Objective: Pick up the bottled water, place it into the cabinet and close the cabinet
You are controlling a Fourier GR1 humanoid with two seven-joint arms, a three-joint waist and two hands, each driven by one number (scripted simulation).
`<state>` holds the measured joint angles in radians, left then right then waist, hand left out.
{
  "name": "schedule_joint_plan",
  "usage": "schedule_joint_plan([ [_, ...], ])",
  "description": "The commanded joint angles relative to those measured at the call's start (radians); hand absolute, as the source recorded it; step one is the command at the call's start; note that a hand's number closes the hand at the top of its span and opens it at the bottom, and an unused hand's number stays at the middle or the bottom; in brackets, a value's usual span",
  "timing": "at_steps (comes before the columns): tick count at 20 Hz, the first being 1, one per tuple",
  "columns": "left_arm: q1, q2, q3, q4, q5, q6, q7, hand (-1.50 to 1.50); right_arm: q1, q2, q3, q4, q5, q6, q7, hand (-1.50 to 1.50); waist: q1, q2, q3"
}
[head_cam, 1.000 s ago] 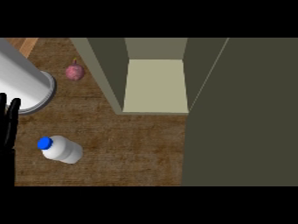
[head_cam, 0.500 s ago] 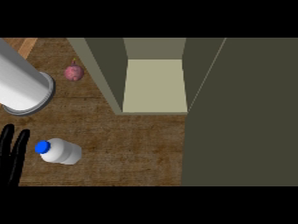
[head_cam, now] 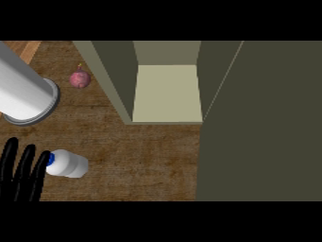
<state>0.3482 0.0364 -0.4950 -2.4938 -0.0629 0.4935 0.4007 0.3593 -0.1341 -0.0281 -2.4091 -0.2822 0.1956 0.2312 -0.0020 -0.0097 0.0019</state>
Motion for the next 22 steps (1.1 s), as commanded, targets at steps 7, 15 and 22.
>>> schedule_joint_plan([
  [7,0.043,0.075,-0.047,-0.173,-0.126,0.08,0.039,-1.5,0.076,0.011,-0.006,-0.174,-0.121,0.002,0.085,-1.5,-0.002,-0.001,0.0],
  [15,0.097,0.103,0.012,-0.148,-0.123,0.161,-0.015,-1.5,0.138,-0.004,-0.077,-0.152,-0.196,0.062,0.026,-1.5,-0.007,-0.002,0.0],
  [22,0.224,0.14,0.081,-0.161,0.006,0.153,-0.093,-1.5,0.191,0.004,-0.089,-0.2,-0.198,0.08,0.019,-1.5,0.001,-0.002,-0.003],
])
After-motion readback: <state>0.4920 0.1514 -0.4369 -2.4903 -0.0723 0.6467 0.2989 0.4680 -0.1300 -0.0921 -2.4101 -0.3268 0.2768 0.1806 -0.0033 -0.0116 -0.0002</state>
